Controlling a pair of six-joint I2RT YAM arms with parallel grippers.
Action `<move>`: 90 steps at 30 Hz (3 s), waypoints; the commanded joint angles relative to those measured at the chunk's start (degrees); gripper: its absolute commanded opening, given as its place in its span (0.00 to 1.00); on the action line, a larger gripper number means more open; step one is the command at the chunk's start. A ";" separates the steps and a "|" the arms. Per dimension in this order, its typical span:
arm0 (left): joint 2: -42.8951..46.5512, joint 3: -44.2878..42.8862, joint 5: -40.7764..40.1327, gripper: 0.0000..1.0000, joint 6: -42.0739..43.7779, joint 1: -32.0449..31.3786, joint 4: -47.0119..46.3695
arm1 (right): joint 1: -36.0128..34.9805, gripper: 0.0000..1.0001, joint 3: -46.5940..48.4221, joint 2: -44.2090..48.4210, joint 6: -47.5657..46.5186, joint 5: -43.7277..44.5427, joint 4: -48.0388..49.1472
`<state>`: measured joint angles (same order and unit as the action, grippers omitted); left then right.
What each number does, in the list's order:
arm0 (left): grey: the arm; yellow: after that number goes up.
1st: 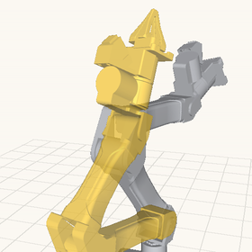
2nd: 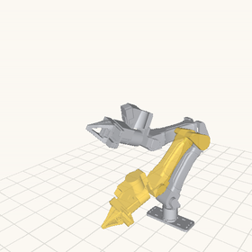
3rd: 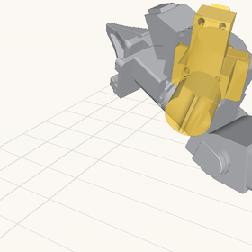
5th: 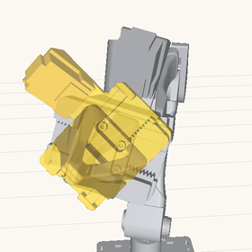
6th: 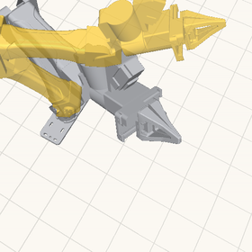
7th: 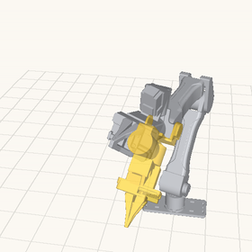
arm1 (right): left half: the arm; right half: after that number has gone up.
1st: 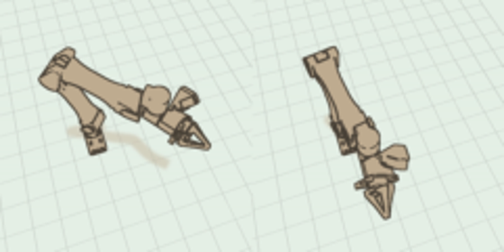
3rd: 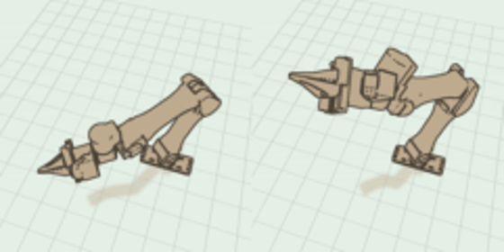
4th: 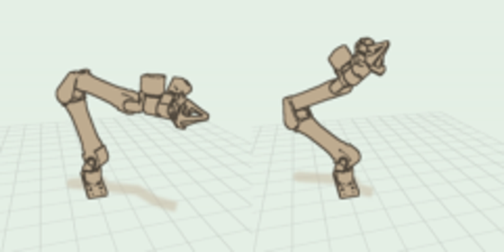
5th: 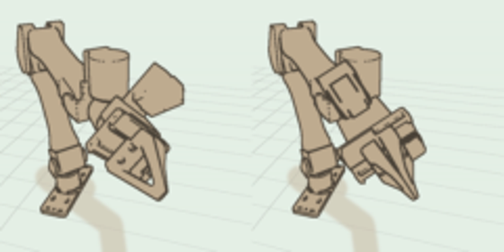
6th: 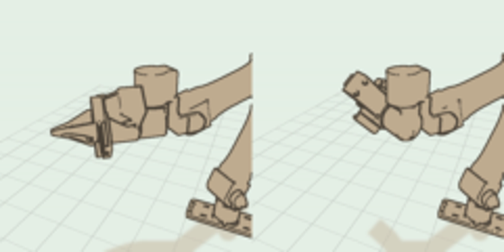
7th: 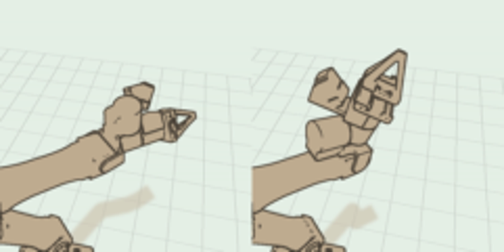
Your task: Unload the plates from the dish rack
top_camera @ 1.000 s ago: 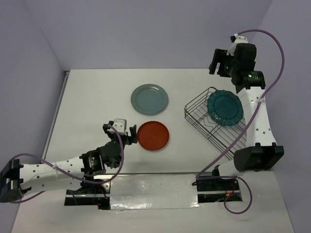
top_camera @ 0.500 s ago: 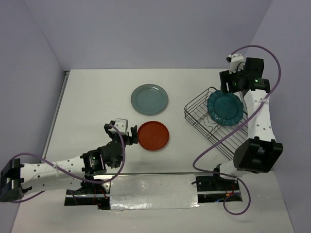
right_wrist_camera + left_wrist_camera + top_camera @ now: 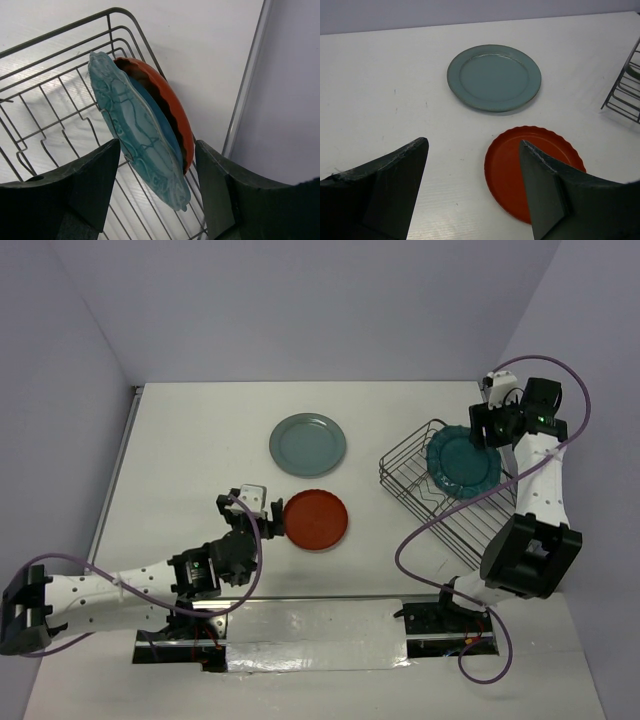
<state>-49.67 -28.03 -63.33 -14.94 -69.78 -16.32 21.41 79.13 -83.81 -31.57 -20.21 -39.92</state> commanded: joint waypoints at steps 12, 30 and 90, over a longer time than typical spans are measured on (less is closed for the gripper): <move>3.88 -0.36 -2.32 0.85 0.17 -0.01 -2.76 | 0.65 0.61 3.66 -6.19 -5.78 -1.06 -1.74; 3.53 -0.62 -1.97 0.85 -0.09 -0.01 -2.40 | 0.56 0.41 -0.99 -6.37 -6.66 4.21 5.37; 4.14 -0.53 -1.88 0.86 -0.62 0.08 -2.05 | -3.30 0.00 13.76 4.18 1.51 6.76 1.60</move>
<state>-45.63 -27.99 -64.23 -15.29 -69.78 -16.27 18.98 86.56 -85.03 -34.50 -10.72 -41.63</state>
